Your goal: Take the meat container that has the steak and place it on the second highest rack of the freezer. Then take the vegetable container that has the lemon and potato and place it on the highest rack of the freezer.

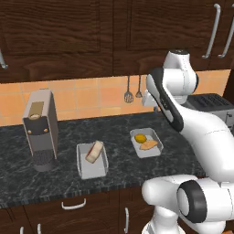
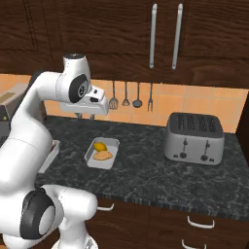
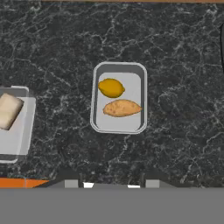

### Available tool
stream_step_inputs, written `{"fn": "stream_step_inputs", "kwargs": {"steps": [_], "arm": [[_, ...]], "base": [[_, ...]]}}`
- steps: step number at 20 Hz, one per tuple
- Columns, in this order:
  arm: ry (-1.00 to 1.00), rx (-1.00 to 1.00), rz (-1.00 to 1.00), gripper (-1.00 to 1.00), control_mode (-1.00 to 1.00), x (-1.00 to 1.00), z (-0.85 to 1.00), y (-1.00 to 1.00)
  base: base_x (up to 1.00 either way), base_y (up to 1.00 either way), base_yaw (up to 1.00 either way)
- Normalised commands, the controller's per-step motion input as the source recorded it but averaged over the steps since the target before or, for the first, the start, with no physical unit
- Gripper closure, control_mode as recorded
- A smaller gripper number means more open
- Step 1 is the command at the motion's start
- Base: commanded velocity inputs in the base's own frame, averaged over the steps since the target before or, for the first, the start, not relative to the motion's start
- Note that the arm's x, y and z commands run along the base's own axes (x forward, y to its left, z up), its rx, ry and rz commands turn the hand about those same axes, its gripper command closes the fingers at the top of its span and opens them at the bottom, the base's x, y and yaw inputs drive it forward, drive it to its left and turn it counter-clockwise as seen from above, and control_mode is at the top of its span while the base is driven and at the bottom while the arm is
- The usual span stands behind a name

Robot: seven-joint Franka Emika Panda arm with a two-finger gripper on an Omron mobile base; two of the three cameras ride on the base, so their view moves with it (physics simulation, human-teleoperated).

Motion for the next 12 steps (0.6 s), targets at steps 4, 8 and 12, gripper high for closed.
{"fn": "stream_step_inputs", "kwargs": {"steps": [4, 8, 12], "arm": [[-0.02, -0.01, 0.00, -1.00, -1.00, -0.25, 0.00, 0.06], [-0.16, -0.18, 0.02, -1.00, -1.00, -0.96, -0.75, 0.87], [-0.01, -0.13, 0.07, -1.00, -1.00, -0.35, -0.96, 0.82]], "base": [[0.00, 0.00, 0.00], [0.00, 0.00, 0.00], [0.00, 0.00, 0.00]]}}
